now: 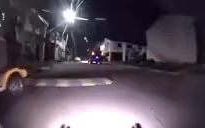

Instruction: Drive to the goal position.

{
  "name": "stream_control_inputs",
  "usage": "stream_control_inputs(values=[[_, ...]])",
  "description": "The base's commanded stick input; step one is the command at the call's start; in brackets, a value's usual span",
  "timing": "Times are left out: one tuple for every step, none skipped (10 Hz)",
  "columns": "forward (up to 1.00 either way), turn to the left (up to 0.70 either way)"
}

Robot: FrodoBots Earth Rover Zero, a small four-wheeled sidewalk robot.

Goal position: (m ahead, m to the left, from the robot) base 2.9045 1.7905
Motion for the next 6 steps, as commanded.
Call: stream_control_inputs(values=[[0.85,0.0],[0.85,0.0],[0.85,0.0],[0.85,0.0],[0.85,0.0],[0.85,0.0]])
